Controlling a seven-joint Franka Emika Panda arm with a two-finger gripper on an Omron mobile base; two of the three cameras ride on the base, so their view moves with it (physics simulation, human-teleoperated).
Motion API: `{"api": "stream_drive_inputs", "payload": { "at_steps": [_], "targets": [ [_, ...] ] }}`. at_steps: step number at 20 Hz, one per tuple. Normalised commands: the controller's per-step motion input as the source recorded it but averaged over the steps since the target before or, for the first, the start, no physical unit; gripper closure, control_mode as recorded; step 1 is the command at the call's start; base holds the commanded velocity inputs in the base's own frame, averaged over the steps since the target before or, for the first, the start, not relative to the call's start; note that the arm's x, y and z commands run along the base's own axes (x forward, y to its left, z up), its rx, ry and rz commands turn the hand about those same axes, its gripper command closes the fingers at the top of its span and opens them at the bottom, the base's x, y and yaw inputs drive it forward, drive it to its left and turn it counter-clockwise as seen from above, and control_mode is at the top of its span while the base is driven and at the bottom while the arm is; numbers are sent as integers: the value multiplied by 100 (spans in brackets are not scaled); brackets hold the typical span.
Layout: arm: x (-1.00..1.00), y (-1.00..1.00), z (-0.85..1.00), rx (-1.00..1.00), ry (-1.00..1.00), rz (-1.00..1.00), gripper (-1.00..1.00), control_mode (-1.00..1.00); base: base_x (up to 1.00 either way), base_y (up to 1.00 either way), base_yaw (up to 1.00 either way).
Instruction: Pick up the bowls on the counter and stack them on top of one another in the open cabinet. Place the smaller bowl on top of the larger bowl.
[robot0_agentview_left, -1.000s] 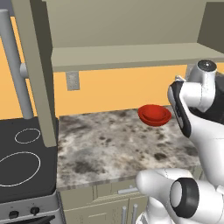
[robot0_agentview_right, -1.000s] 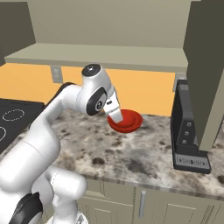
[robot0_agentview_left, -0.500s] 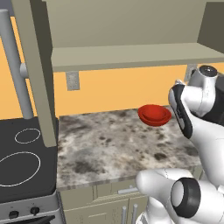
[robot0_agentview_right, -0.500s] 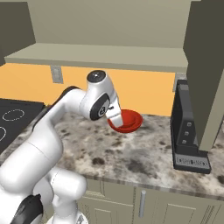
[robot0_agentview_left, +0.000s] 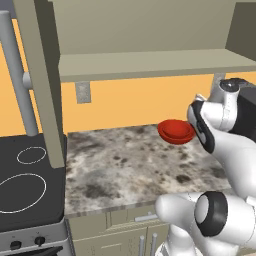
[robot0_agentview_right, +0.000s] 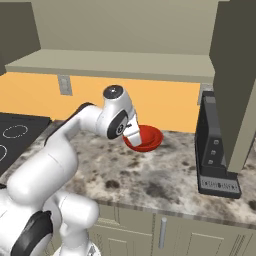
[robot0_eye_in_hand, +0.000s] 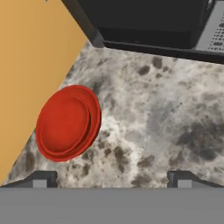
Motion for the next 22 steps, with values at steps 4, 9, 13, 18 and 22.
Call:
{"api": "stream_drive_inputs", "payload": {
  "at_steps": [4, 9, 13, 18, 22],
  "targets": [
    [36, 0, -23, 0, 0, -3, -100, -100, 0, 0, 0],
    [34, 0, -27, 0, 0, -2, -100, -100, 0, 0, 0],
    [35, 0, -28, 0, 0, -2, -100, -100, 0, 0, 0],
    [36, 0, -29, 1, 0, -1, -100, -100, 0, 0, 0],
    [29, 0, -27, 3, 0, 0, -100, -100, 0, 0, 0]
  ]
}}
